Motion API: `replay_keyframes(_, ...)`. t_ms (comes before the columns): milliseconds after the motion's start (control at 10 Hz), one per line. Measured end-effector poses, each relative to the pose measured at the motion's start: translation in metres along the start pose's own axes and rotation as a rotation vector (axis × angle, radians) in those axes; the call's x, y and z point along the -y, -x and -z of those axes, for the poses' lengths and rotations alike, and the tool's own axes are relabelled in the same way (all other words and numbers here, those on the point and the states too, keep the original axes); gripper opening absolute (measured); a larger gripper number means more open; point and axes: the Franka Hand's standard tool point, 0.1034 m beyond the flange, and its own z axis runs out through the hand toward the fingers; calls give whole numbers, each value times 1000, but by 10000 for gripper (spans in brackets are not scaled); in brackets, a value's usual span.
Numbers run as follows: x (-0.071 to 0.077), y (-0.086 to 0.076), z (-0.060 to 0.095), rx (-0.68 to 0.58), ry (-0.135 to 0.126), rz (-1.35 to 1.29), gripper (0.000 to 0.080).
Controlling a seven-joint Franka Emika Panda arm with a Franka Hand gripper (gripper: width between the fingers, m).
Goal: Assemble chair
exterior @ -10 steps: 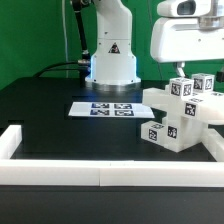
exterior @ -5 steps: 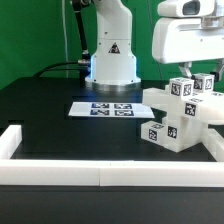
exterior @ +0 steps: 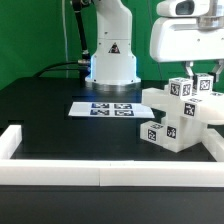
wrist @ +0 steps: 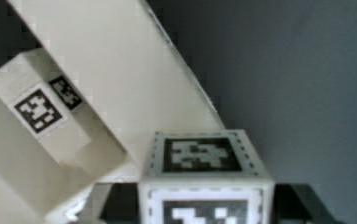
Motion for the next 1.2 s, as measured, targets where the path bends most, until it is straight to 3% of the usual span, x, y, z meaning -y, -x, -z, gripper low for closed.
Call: replay_keyframes(1200, 2, -1, 0, 15, -35, -900, 287)
